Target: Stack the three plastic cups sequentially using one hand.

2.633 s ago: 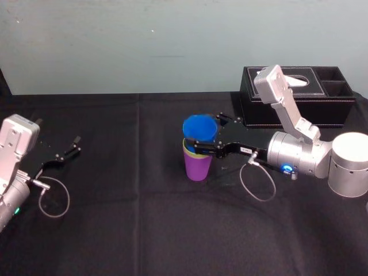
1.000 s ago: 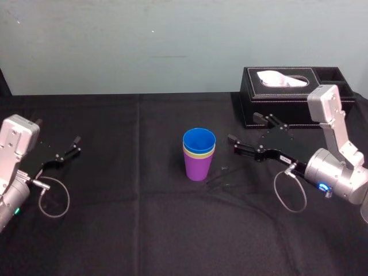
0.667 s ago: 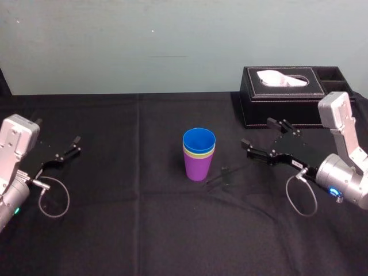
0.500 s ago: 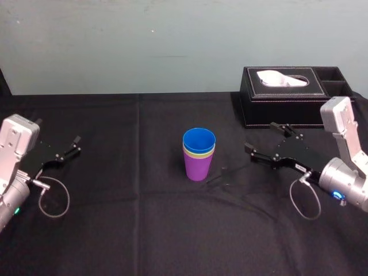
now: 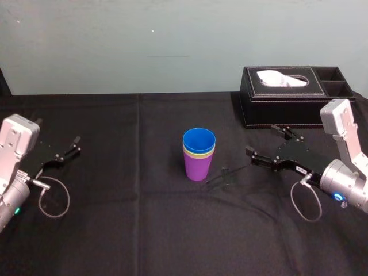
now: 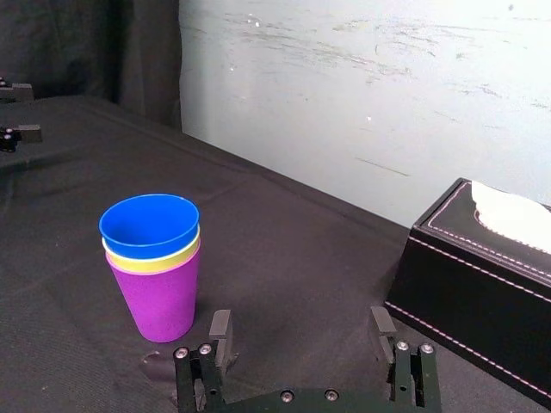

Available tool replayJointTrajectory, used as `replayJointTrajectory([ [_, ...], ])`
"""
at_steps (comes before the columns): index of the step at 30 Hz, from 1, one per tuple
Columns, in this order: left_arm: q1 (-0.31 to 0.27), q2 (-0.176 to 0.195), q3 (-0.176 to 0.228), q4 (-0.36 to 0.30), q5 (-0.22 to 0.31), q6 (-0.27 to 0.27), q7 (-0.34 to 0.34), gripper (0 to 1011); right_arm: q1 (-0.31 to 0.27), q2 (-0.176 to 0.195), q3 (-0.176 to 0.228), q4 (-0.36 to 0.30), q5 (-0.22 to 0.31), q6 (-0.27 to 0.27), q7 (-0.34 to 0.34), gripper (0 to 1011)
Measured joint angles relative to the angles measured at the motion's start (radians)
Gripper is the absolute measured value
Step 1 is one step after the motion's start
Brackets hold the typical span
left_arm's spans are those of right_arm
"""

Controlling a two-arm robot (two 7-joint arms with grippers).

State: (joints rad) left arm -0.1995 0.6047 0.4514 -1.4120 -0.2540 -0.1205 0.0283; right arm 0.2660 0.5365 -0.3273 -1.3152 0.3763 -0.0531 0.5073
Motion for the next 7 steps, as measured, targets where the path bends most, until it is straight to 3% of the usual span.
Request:
replayJointTrajectory([
  [7, 0.000, 0.000, 0.000, 0.000, 0.000, 0.000, 0.000, 1010, 0.000, 0.000, 0.000, -0.002, 0.000, 0.000, -0.001, 1003],
])
